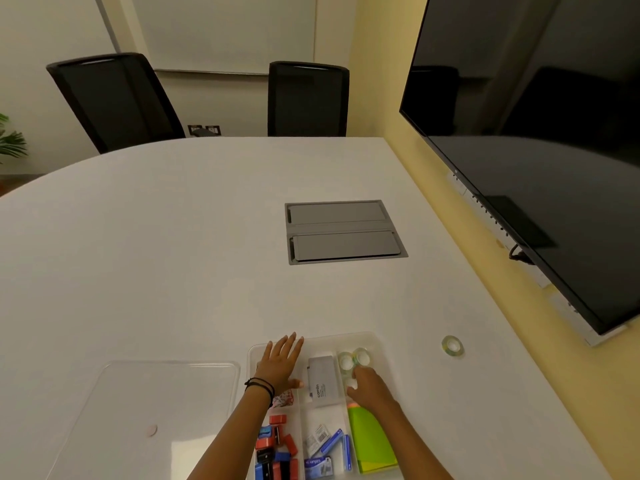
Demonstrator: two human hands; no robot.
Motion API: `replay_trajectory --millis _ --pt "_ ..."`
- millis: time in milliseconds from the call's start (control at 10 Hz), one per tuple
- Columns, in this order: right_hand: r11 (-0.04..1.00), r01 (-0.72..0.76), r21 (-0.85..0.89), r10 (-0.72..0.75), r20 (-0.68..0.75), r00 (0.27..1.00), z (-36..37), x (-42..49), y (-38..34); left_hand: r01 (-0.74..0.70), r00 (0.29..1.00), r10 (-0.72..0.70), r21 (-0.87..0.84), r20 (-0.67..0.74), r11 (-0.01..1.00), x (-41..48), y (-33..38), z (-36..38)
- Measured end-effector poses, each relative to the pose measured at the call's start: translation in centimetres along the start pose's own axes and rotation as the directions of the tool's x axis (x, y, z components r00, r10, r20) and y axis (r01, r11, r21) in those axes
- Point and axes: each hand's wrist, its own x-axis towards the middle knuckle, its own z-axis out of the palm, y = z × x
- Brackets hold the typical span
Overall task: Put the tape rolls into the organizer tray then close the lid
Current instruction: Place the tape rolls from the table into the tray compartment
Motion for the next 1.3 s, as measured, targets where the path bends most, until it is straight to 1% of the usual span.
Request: replay_trajectory --millis 100,200,300,400,500,600,700,800,900,1000,1100,1200,1300 --pt "0.999 0.021 0.024 -0.022 0.062 0.998 -0.7 0.6 0.7 0.005 1.0 -0.005 0.001 -0.002 1.0 0.0 0.0 0.0" --pt "0.993 0.069 0.096 -0.078 0.094 0.993 -2.1 0.7 1.9 0.006 1.0 -0.006 0.001 -0.005 1.0 0.0 -0.1 0.1" --pt "0.943 0.178 0.281 -0.163 -0.076 0.984 -4.1 0.2 3.2 0.009 1.0 -0.009 0.003 -0.01 1.0 0.1 -0.1 0.2" --pt "0.888 0.224 0.402 -0.11 -0.287 0.951 -6.4 -0.4 5.8 0.012 1.0 -0.012 0.001 -0.009 1.0 0.1 0.0 0.3" --pt "0.876 0.157 0.456 0.017 -0.354 0.935 -8.1 -0.6 9.5 0.017 1.0 -0.017 -0.007 -0.008 1.0 0.1 0.0 0.3" --pt "0.896 0.063 0.44 0.136 -0.406 0.904 -9.3 -0.1 13.3 0.019 1.0 -0.019 -0.02 -0.015 1.0 0.1 0.0 0.3" --pt "0.911 0.008 0.412 0.214 -0.489 0.846 -10.1 0.7 16.4 0.02 1.0 -0.02 -0.034 -0.008 0.999 0.1 0.0 0.3" --pt "0.926 -0.068 0.371 0.255 -0.482 0.838 -10.9 1.9 18.3 0.026 1.0 -0.027 -0.041 -0.004 0.999 0.1 0.1 0.1" --pt "0.928 -0.123 0.353 0.261 -0.376 0.889 -11.4 2.8 19.1 0.032 0.999 -0.032 -0.053 -0.001 0.998 0.1 0.2 0.0" --pt "0.948 -0.157 0.276 0.231 -0.262 0.937 -11.1 3.3 19.3 0.033 0.999 -0.033 -0.063 -0.001 0.997 0.1 0.1 0.0" --pt "0.976 -0.174 0.13 0.195 -0.173 0.965 -10.0 3.4 19.3 0.035 0.999 -0.036 -0.073 -0.004 0.997 0.2 0.2 0.0" --pt "0.988 -0.134 0.081 0.149 -0.218 0.965 -8.7 2.9 19.0 0.041 0.999 -0.041 -0.074 -0.007 0.996 0.2 0.2 0.1" --pt "0.991 -0.104 0.082 0.123 -0.281 0.952 -7.3 2.1 18.2 0.05 0.999 -0.051 -0.089 -0.007 0.995 0.1 0.0 0.2"
